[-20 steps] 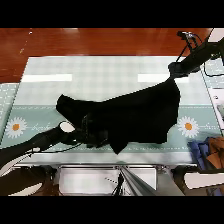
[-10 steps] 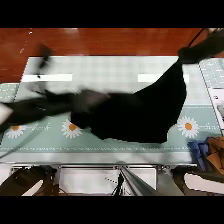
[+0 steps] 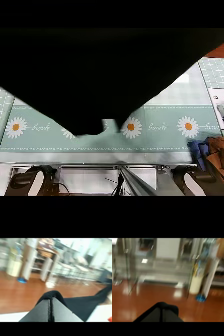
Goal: Fold the shirts.
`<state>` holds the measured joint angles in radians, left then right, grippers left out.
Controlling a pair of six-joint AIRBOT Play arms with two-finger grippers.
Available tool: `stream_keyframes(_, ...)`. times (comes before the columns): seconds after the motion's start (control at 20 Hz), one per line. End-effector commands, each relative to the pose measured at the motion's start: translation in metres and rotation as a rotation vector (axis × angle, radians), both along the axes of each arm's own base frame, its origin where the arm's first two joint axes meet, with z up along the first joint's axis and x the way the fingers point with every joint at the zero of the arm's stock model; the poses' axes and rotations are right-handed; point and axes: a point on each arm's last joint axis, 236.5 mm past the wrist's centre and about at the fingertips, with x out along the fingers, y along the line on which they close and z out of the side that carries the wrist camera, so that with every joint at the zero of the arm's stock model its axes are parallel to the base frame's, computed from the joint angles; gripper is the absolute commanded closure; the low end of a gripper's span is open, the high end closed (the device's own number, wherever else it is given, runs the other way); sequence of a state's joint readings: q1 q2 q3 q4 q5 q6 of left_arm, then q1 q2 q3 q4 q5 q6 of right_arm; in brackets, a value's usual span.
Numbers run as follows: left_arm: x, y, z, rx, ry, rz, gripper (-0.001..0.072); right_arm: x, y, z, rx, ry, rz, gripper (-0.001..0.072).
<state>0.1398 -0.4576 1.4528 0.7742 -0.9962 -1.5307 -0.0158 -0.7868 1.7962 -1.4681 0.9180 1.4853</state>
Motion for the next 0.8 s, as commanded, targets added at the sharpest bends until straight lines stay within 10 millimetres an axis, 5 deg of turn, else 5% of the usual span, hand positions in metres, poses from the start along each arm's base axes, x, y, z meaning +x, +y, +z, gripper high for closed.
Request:
stream_keyframes(0.0,-0.037,-0.004,0.006,0.059,0.038,0.044,0.0688,-0.086,-0.024,0.051,0.014,-0.212,-0.105,0.0696)
stream_keyframes(0.2,-0.063,-0.016,-0.001,0.015,0.136,0.001,0.0688,-0.136,-0.038,0.077,0.002,-0.313,-0.174,0.0696)
stream_keyframes(0.45,-0.103,-0.026,0.023,-0.105,0.105,-0.017,0.0688,-0.182,-0.042,0.109,0.0,-0.419,-0.2,0.0697)
stream_keyframes(0.55,-0.106,-0.026,0.018,-0.111,0.137,-0.015,0.0689,-0.168,-0.05,0.094,-0.032,-0.331,-0.238,0.0697)
stream_keyframes(0.75,-0.073,0.003,-0.047,-0.069,0.392,0.121,0.0688,-0.089,-0.061,0.009,-0.114,0.077,-0.27,0.0697)
